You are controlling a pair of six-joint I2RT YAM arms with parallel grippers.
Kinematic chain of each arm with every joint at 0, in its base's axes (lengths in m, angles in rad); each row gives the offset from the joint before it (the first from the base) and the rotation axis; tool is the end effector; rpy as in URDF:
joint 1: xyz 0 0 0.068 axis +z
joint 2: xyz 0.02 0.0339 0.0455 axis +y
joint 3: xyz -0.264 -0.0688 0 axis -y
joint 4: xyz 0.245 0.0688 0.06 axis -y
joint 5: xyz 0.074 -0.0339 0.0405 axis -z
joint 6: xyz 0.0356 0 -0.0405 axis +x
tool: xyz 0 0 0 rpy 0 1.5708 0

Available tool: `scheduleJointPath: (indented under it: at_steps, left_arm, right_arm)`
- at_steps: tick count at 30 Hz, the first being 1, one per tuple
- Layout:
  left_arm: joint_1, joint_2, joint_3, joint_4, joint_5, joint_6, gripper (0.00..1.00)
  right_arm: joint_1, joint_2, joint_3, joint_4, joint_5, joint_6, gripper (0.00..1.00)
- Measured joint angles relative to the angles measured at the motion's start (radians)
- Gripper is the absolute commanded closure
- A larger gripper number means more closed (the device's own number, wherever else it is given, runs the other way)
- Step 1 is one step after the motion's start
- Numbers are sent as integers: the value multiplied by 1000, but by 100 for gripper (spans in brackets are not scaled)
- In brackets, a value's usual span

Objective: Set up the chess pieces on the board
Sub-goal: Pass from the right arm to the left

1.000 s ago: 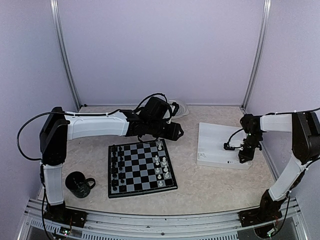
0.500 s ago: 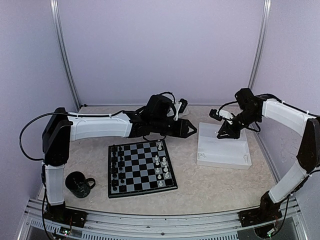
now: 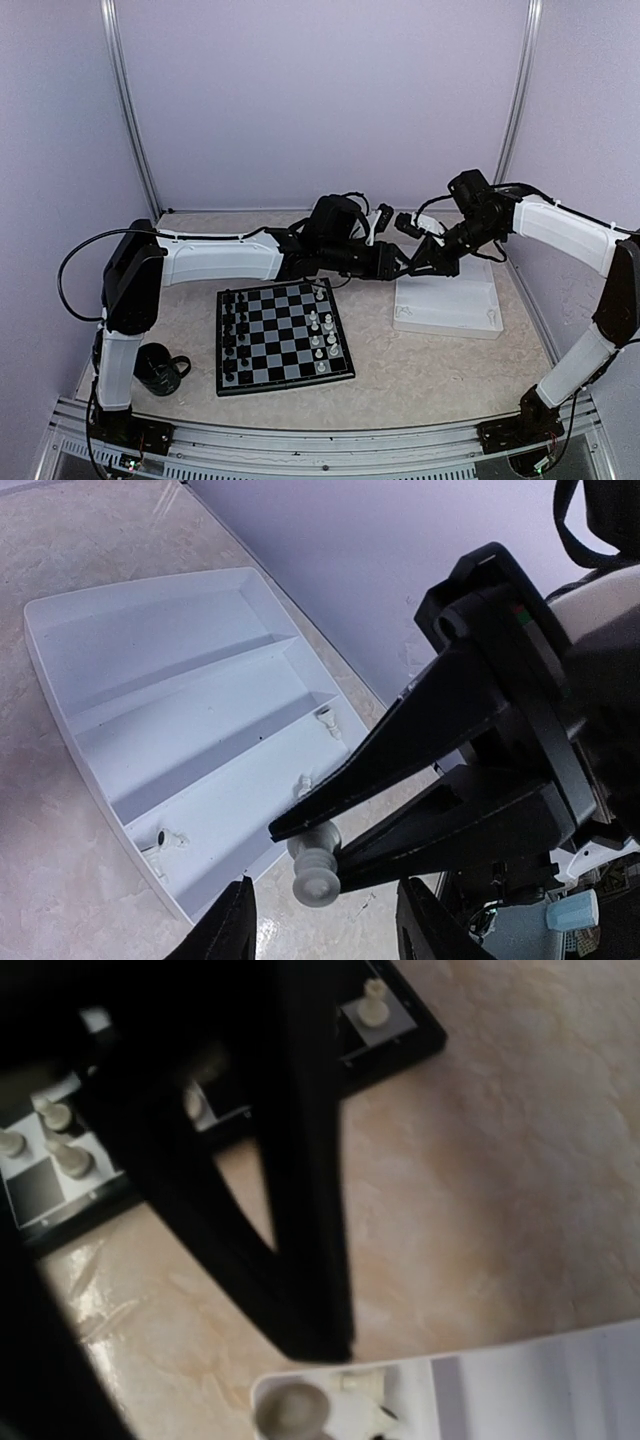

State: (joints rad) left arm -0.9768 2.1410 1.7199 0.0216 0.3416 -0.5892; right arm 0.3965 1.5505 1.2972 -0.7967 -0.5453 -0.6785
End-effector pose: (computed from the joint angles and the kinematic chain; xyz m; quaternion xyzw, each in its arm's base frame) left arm 0.2754 -0.4291 0.2485 0.2504 0.7878 -0.4846 0.2862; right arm 0.2870 0.1402 0.2835 -0.5360 0.7639 0.2228 0.2821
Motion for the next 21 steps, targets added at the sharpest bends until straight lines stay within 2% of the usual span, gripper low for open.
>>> scheduleJointPath:
  at_steps: [5,10,16,21]
  left_arm:
    - [0,5,0,1,15,-12,59]
    - [0,5,0,2,21,-17,60]
    - [3,2,-40,62,30,-43,73]
    - [9,-6,-88,116,50,-69,72]
  right_arm:
    - [11,0,0,2,6,8,87]
    - [18,0,0,2,18,11,87]
    - [26,-1,-1,2,34,10,87]
    - [34,-6,-3,2,36,10,87]
